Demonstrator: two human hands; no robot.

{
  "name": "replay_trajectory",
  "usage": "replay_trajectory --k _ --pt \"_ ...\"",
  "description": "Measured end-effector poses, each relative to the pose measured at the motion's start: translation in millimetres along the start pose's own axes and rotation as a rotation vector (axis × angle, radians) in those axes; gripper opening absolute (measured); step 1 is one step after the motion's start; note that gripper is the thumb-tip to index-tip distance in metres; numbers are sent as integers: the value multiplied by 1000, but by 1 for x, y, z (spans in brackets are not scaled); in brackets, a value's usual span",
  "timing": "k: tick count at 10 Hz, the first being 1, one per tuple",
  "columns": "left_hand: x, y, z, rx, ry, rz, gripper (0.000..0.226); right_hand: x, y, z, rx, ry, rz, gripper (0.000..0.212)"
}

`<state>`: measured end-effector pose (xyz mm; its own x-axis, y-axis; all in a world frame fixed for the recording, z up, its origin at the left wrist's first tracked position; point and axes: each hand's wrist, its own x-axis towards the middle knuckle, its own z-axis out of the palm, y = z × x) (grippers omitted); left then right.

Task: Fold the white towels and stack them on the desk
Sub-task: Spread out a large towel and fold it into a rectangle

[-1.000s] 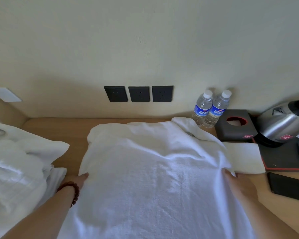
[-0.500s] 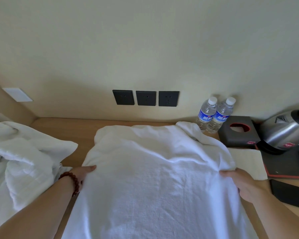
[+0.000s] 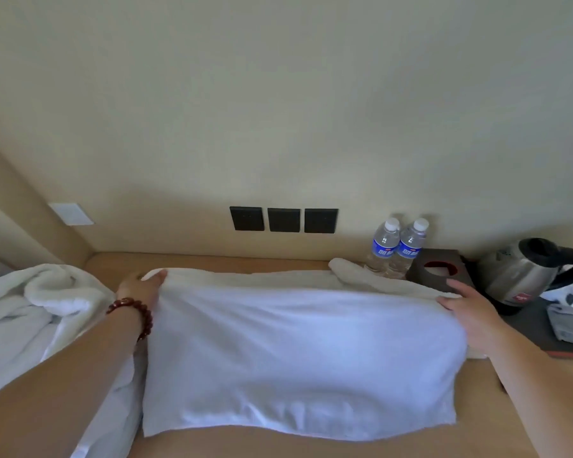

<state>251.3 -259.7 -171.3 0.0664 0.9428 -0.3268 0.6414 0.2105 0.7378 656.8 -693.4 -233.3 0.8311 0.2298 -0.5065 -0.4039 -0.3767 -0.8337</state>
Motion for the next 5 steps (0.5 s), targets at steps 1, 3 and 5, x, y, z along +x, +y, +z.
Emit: replay_trajectory --k 1,3,5 --pt "-6 33 -21 -62 72 109 54 -16 -32 2 80 29 -82 25" --pt "-22 76 -65 -222 122 185 25 -36 -87 -15 -45 172 -253 42" --pt "-43 108 -98 -275 163 173 41 -48 -124 -30 -596 292 -412 57"
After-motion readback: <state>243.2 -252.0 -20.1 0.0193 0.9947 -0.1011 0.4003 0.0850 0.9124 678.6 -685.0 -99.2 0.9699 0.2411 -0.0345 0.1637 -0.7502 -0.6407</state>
